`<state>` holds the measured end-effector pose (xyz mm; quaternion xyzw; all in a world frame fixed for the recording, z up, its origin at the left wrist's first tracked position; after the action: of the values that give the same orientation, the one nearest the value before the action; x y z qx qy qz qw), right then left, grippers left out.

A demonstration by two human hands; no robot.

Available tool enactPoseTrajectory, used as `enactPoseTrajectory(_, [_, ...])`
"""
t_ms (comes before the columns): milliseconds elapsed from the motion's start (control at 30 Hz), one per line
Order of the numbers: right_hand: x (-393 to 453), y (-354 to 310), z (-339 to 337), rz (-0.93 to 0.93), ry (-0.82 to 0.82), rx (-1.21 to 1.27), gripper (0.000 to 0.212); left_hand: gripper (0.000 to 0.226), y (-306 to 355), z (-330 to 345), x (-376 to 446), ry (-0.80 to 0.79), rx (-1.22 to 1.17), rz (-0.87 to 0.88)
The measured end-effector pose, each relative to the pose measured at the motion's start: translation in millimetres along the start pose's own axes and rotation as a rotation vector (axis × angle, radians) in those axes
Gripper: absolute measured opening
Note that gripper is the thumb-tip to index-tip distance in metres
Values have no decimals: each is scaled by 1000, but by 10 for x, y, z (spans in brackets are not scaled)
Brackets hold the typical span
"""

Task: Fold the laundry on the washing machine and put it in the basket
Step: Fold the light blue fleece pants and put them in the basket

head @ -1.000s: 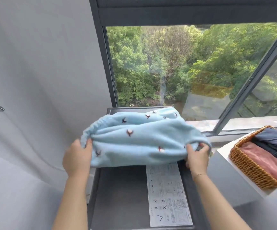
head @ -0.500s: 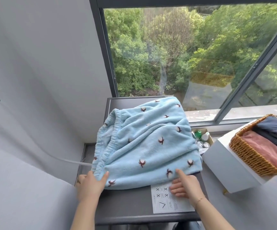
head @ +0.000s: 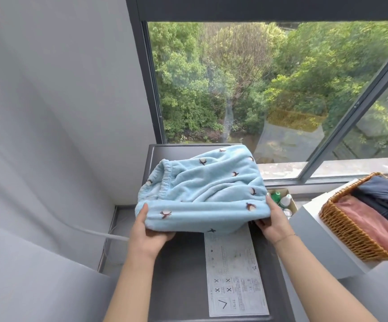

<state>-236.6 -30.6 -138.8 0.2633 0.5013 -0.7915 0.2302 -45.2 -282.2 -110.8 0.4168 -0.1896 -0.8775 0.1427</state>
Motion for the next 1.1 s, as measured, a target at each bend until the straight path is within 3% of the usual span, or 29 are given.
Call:
enactPoseTrajectory(67, [-14, -528, 138, -183, 117, -250, 34, 50, 171, 321, 38, -58, -63, 103])
enactPoseTrajectory(133, [-132, -1115, 326, -413, 257, -396, 44, 41, 450, 685, 8, -124, -83, 220])
enactPoseTrajectory(167, [-175, -1320, 467, -488, 231, -375, 44, 33, 597, 860, -30, -155, -67, 273])
enactPoseTrajectory(267, [-186, -1448, 797, -385, 36, -320, 32, 15, 916, 1259, -181, -180, -22, 415])
enactPoseTrajectory(333, [-254, -1563, 869, -445, 71, -386, 27, 13, 985, 1404, -216, -196, -26, 429])
enactPoseTrajectory(500, [-590, -1862, 907, -593, 76, -19, 19, 12, 1086, 1582, -251, -252, -85, 489])
enactPoseTrajectory(667, [-811, -1135, 422, -550, 196, 279, 14, 31, 890, 1053, -243, -300, -146, 543])
enactPoseTrajectory(733, [-635, -436, 66, -359, 259, 260, 16, 26, 703, 452, -158, -177, -54, 488])
enactPoseTrajectory(833, [-557, 581, -402, -63, 302, 51, 24, 27, 429, -737, 69, 220, 357, 357])
enactPoseTrajectory(933, [-592, 739, -582, -101, 350, -202, 16, 28, 273, -1357, 260, 407, 506, 296])
enactPoseTrajectory(1100, [-464, 814, -543, -50, 225, -298, 20, 36, 396, -1267, 198, 570, 888, 502])
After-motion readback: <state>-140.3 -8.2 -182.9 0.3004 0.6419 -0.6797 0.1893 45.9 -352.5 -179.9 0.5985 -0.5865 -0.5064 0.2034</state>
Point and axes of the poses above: each hand's wrist, its own x-axis towards the middle knuckle, its own z-axis out of the palm, y = z × x, the point moved 7 cm from there along x, towards the middle knuckle, and after that the axes turned 3 degrees about x, right-handed, at the moved point
